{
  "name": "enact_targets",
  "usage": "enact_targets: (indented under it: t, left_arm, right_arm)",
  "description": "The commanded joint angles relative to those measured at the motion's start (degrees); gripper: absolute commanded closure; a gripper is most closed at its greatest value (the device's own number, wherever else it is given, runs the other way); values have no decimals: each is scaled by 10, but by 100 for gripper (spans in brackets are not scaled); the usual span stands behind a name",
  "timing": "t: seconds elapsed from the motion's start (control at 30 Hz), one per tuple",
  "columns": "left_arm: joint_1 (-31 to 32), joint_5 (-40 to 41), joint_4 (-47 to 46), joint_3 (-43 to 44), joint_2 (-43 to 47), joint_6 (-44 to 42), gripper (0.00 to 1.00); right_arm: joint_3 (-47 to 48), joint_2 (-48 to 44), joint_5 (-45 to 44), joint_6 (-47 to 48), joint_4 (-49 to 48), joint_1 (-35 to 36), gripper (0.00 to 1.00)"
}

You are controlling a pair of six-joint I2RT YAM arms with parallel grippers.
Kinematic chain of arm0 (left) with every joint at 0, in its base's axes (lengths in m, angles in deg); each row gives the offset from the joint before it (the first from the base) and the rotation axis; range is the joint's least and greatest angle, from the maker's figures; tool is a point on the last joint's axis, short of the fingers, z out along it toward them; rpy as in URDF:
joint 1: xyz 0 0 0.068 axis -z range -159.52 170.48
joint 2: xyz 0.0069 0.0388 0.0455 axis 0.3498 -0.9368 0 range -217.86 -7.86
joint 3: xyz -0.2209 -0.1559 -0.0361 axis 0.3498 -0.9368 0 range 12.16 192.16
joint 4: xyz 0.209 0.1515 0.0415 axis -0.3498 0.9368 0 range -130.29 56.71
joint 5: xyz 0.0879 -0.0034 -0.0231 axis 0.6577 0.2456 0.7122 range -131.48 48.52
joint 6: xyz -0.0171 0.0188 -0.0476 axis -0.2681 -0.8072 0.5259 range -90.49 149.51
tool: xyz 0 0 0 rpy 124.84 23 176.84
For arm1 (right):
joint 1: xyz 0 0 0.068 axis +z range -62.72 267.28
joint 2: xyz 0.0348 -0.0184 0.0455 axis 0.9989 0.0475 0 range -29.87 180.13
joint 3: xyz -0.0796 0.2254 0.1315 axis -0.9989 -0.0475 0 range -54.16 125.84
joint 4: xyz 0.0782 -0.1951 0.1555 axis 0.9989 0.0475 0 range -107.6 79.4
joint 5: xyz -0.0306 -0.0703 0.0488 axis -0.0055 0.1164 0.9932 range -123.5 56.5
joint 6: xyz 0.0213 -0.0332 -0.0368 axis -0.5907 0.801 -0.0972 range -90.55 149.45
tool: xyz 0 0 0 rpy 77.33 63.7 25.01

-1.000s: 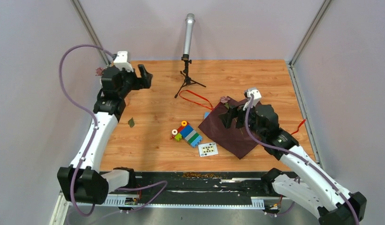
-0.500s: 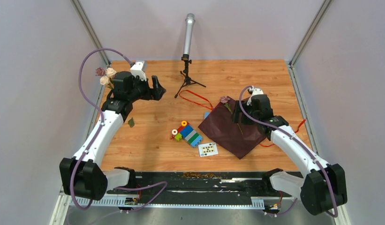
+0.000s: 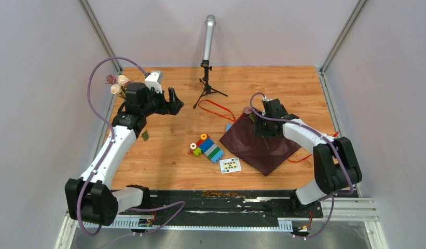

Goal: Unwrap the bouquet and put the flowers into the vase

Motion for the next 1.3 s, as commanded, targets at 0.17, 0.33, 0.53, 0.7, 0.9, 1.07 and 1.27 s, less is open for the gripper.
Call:
enact_targets:
  t: [0.17,0.33,0.53,0.7,0.9,1.07,1.27]
  left_arm:
    - [0,4,0,4,15,-20,4]
    - [0,3,0,3,14,-20,4]
    - [0,1,1,4,10,-21,4]
    - [0,-1,2,4,6,-20,4]
    - [0,-8,-1,3,2,-18,4]
    - [0,-11,-2,2,0,-18,4]
    - [1,-25,-13,-2,-10,-11,4]
  right_arm:
    - [54,53,-28,34,-20,1,56]
    - [75,80,-22,55,-12,1,61]
    - [88,102,-33,63,-8,1,67]
    - [96,114,-46,71,-8,1,70]
    - [99,125,-42,78,-12,1,76]
    - [97,129,-41,84,-17,1,83]
    - [98,123,-31,102,-17,1,100]
